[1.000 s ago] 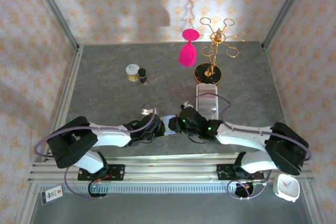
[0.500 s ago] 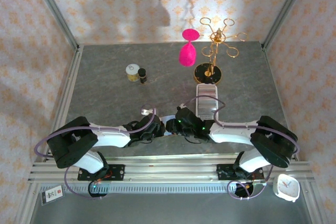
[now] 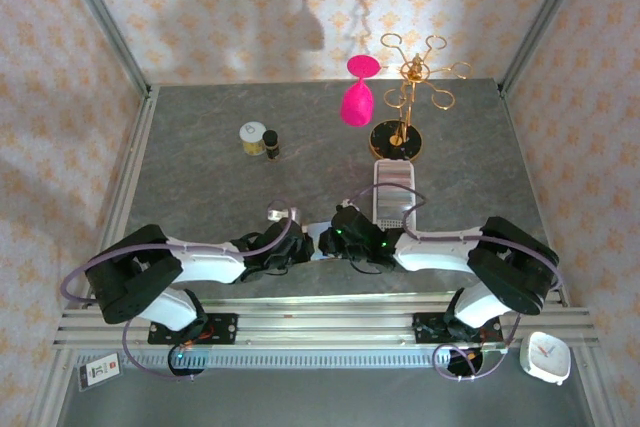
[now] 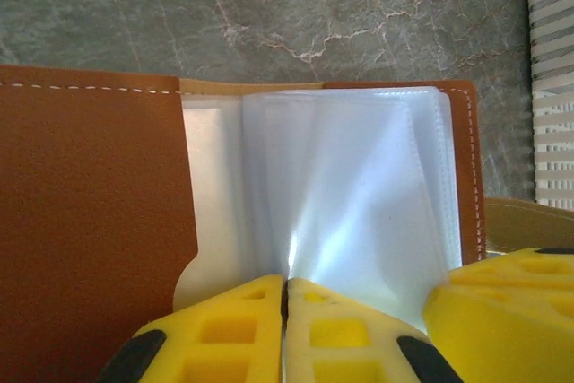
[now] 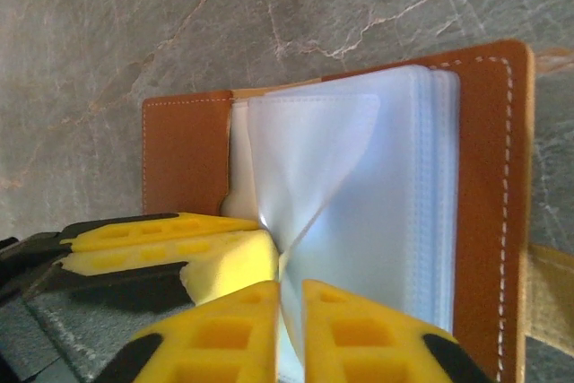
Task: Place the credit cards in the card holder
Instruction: Flip over the card slot on the card holder.
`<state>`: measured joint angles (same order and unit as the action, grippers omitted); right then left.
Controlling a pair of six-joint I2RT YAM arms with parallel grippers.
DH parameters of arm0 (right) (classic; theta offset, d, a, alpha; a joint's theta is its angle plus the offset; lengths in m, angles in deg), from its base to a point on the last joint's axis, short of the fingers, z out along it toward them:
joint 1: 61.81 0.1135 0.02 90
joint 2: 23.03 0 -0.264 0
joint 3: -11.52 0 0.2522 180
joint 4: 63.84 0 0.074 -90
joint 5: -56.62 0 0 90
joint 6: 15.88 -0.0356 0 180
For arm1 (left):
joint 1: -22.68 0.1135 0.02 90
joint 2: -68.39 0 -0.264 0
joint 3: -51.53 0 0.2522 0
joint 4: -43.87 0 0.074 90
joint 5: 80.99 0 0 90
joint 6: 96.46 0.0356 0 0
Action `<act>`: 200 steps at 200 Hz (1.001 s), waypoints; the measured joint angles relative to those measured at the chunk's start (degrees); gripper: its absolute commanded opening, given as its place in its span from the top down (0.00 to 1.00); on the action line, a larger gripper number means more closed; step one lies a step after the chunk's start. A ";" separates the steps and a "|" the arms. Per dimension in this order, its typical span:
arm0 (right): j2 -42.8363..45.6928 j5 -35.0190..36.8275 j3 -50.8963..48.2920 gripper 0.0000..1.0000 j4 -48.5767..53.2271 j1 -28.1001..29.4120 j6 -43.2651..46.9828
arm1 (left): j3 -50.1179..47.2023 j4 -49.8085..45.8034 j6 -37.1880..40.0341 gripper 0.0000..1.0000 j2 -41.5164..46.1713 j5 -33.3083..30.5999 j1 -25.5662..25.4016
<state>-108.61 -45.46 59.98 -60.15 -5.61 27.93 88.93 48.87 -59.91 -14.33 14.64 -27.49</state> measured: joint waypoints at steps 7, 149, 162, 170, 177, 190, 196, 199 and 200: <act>-0.07 0.00 0.02 0.99 -0.02 0.00 -0.02 | -0.15 -0.02 0.00 0.86 0.35 -0.02 0.00; 0.48 -0.28 0.04 1.00 -0.35 0.00 -0.11 | -5.86 -4.66 -1.99 0.60 20.13 -7.30 1.31; 0.68 -0.48 0.04 1.00 -0.59 0.00 -0.11 | -6.78 -5.84 -2.49 0.59 22.36 -9.09 1.60; 0.74 -0.83 0.04 1.00 -0.92 0.00 -0.11 | -7.28 -6.78 -2.91 0.58 23.78 -10.51 1.90; 0.79 -1.07 0.04 1.00 -1.20 0.00 -0.09 | -7.69 -7.65 -3.39 0.58 24.94 -11.65 2.19; 0.79 -1.55 0.26 1.00 -1.62 0.02 -0.09 | -8.66 -9.09 -3.98 0.58 26.71 -13.46 2.75; 0.79 -1.73 0.50 0.99 -1.62 0.04 -0.09 | -9.20 -9.38 -4.17 0.58 27.39 -13.94 3.04; 0.79 -1.79 0.72 0.98 -1.60 0.09 -0.09 | -9.49 -9.60 -4.22 0.58 27.69 -14.16 3.13; 0.79 -1.81 0.76 0.98 -1.60 0.09 -0.09 | -9.64 -9.62 -4.22 0.58 27.82 -14.32 3.17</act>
<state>-107.82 -47.27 60.74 -61.74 -5.52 27.84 79.29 39.26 -64.13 13.50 0.33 -24.32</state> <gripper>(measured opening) 0.050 0.422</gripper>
